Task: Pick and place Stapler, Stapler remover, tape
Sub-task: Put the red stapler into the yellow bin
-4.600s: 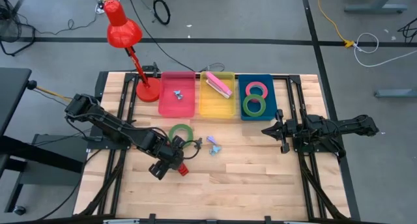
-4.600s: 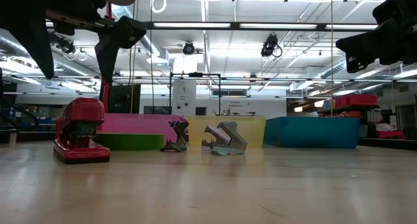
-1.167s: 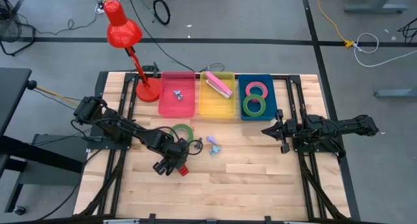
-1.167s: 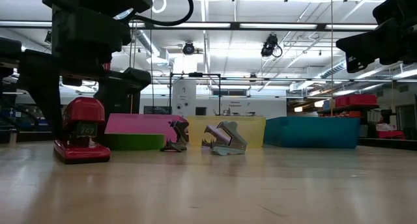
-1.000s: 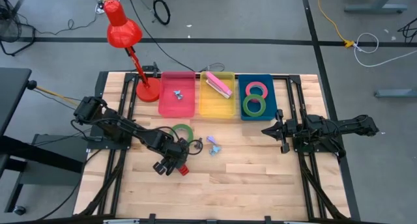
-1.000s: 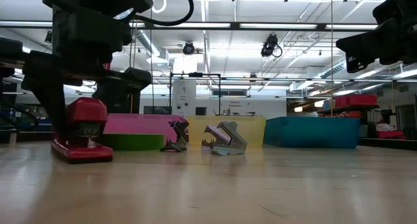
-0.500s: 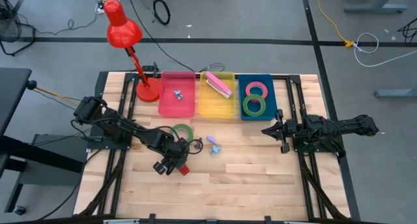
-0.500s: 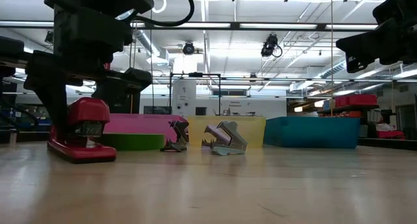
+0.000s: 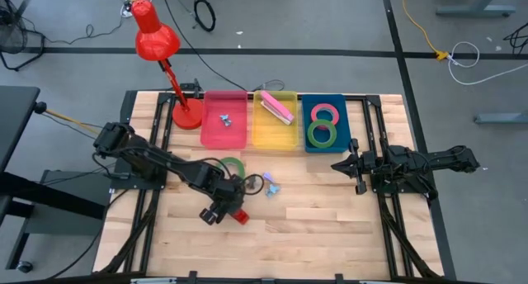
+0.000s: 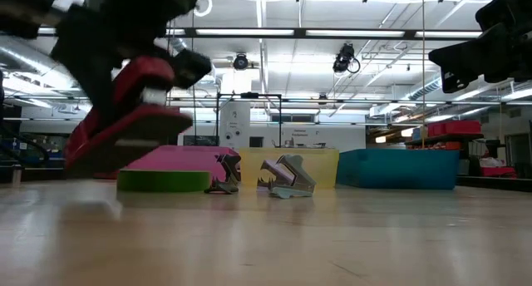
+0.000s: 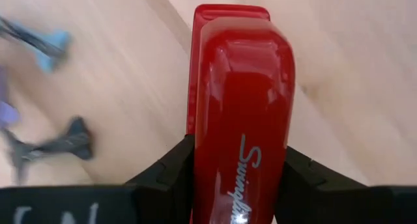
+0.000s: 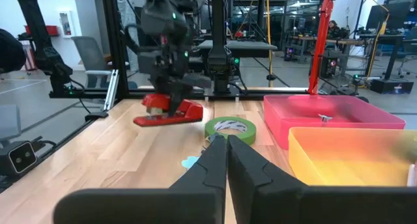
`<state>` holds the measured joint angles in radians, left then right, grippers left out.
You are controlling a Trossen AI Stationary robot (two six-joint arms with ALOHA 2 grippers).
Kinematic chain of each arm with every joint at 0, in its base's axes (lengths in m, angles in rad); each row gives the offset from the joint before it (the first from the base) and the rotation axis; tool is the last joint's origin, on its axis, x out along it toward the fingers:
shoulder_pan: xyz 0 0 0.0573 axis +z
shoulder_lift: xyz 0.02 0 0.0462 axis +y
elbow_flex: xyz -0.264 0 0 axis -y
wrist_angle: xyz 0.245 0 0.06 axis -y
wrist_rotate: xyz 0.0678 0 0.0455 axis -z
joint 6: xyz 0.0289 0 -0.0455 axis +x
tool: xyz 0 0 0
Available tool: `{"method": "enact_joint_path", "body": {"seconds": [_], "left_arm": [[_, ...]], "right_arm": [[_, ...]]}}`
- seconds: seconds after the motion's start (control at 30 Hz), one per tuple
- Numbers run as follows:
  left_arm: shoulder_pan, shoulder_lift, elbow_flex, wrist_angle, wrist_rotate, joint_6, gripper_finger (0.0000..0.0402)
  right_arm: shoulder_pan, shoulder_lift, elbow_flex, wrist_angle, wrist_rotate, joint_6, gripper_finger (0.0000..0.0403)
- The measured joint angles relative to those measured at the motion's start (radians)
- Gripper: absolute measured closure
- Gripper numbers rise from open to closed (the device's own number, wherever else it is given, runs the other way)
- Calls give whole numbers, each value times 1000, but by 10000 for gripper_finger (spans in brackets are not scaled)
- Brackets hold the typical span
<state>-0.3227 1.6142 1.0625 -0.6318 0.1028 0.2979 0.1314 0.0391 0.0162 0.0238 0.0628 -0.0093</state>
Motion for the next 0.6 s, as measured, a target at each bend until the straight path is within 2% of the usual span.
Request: {"method": "enact_joint_path", "body": {"seconds": [0.37,0.6], "left_arm": [[56,0,184,-86,-2,5,252],[121,0,265,-135,-15,111,253]], "right_arm": [[0,0,0,0,0,0,385],[0,0,0,0,0,0,385]]}}
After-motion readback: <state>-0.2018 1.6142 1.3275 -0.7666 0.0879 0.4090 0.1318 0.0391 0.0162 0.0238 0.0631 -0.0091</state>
